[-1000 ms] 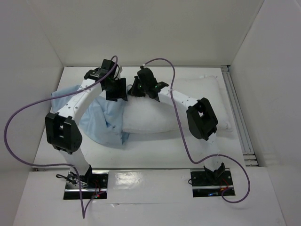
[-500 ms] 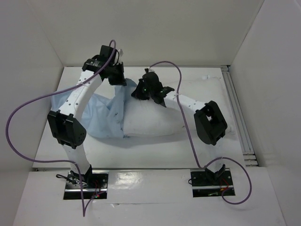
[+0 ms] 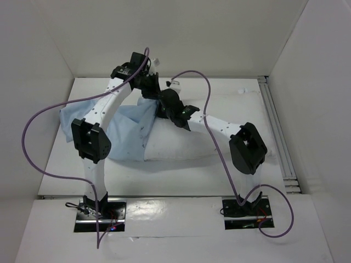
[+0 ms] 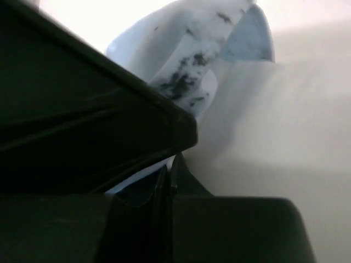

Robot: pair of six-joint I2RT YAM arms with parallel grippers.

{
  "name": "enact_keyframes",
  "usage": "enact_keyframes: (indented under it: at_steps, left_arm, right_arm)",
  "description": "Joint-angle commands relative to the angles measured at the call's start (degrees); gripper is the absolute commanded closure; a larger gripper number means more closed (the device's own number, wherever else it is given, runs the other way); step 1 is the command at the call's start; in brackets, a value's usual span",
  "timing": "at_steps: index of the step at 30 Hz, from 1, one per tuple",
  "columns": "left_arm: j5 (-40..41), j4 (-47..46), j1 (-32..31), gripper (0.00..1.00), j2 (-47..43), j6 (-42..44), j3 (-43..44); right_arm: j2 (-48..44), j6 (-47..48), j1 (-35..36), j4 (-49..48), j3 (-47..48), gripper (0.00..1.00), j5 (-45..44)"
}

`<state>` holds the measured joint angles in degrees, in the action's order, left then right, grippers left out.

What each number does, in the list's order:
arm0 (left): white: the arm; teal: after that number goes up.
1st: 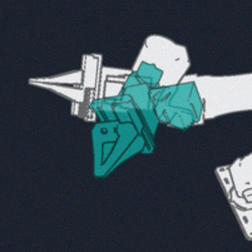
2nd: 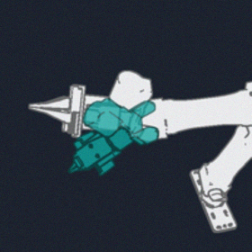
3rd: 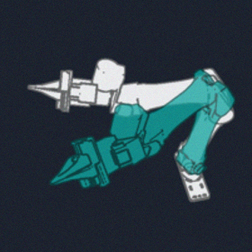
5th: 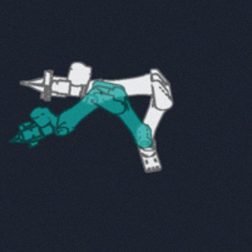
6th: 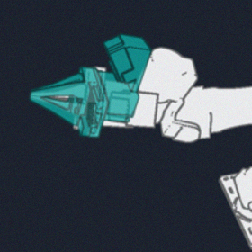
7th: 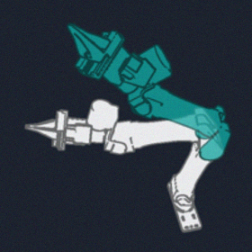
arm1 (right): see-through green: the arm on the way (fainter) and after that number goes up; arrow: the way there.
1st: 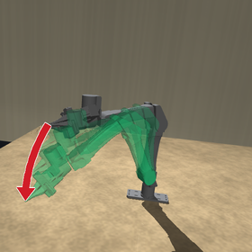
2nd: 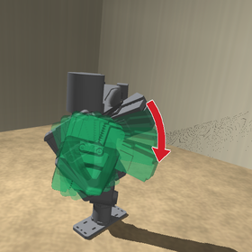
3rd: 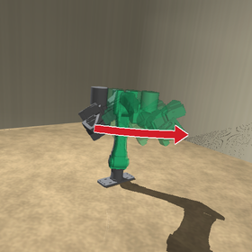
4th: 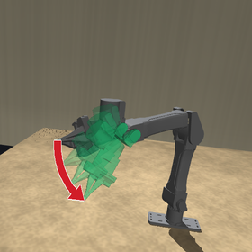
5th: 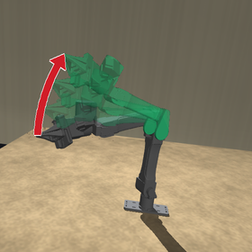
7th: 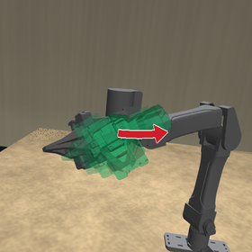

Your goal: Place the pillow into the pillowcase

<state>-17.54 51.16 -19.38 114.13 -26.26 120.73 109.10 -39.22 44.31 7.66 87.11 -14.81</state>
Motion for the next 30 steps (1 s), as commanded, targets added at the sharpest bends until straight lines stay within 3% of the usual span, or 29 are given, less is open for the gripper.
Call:
enact_keyframes:
  at_steps: [1,2,6,12,14,15,18,25,27,30]
  left_arm:
    - [-2.1,0.7,0.0,1.00,3.9,-0.9,0.8]
    - [-0.8,1.4,0.0,1.00,3.9,-0.9,0.8]
    - [3.1,1.4,0.0,0.94,2.6,-0.4,-0.7]
    - [3.1,1.4,0.0,0.93,2.6,-0.4,0.4]
    - [1.7,1.4,0.0,0.84,3.1,0.2,0.9]
    - [0.7,1.4,0.0,0.70,3.6,0.2,1.4]
    - [-1.5,1.4,0.0,0.48,3.6,0.8,2.6]
    - [-4.4,2.1,-0.5,0.26,1.7,2.5,3.3]
    - [-4.4,3.9,-0.5,0.13,1.0,2.5,4.6]
    - [-0.2,6.1,-0.5,0.09,-2.8,3.1,5.2]
  right_arm:
    - [0.1,-1.7,0.2,-1.4,0.1,1.00,-12.4]
    - [-1.7,-1.7,0.2,-2.6,-1.0,1.00,-12.4]
    - [-9.0,-1.7,0.2,-7.3,-10.4,0.50,-12.4]
    - [-20.0,-0.7,0.2,-3.3,-17.8,0.27,-13.1]
    - [-22.9,0.5,0.2,-1.4,-18.4,0.14,-12.0]
    - [-23.6,2.7,0.2,0.2,-18.4,0.10,-11.3]
    - [-23.6,6.2,0.2,7.8,-14.3,0.02,-10.1]
    - [-23.4,9.9,0.2,16.4,-10.6,0.01,-10.1]
    - [-23.4,10.9,0.2,17.8,-10.6,0.01,-8.7]
    - [-23.4,12.2,0.2,20.9,-9.2,0.01,-8.7]
